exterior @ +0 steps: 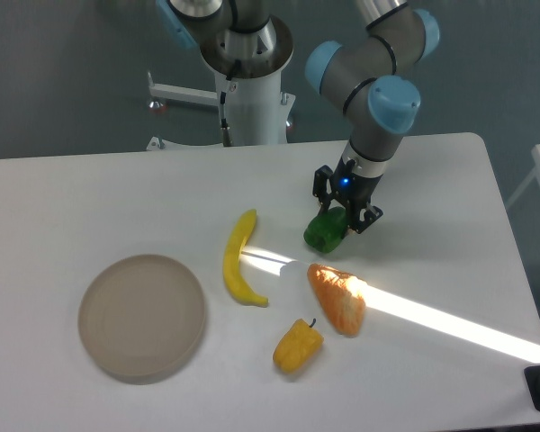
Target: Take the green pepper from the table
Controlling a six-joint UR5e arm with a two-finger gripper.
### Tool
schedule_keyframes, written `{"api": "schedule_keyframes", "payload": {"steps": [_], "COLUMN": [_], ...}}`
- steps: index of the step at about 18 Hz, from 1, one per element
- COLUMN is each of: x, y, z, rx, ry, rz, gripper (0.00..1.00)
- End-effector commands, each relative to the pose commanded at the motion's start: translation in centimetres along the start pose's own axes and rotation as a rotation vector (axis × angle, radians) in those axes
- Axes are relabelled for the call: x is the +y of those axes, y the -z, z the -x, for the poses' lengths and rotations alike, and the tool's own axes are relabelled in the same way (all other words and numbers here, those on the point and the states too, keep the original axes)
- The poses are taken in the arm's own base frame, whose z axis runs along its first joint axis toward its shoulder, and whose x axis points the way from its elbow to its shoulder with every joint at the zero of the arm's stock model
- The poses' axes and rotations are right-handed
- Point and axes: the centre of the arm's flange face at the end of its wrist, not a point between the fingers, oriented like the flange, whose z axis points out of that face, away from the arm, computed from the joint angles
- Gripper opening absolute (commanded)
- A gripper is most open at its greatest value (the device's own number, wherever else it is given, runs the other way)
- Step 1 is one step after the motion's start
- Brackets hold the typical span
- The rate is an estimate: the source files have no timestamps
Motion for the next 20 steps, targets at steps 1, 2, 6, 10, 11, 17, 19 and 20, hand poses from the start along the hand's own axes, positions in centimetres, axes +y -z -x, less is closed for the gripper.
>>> {"api": "schedule_keyframes", "payload": {"steps": [1, 2, 6, 10, 11, 17, 19, 20], "x": [-1.1, -2.5, -9.1, -12.5, -12.9, -14.3, -14.5, -14.8], "y": [1.1, 2.3, 5.5, 8.1, 8.6, 7.6, 7.3, 6.9], "z": [0.5, 1.0, 3.1, 5.3, 5.6, 6.4, 6.5, 6.4], "rx": [-0.025, -0.051, -0.062, -0.071, -0.083, -0.091, -0.089, -0.084], "ry": [-0.021, -0.048, -0.129, -0.163, -0.168, -0.186, -0.186, -0.191], "rz": [0.015, 0.041, 0.143, 0.138, 0.136, 0.133, 0.133, 0.134], "gripper": [0.28, 0.28, 0.28, 0.28, 0.28, 0.28, 0.28, 0.28]}}
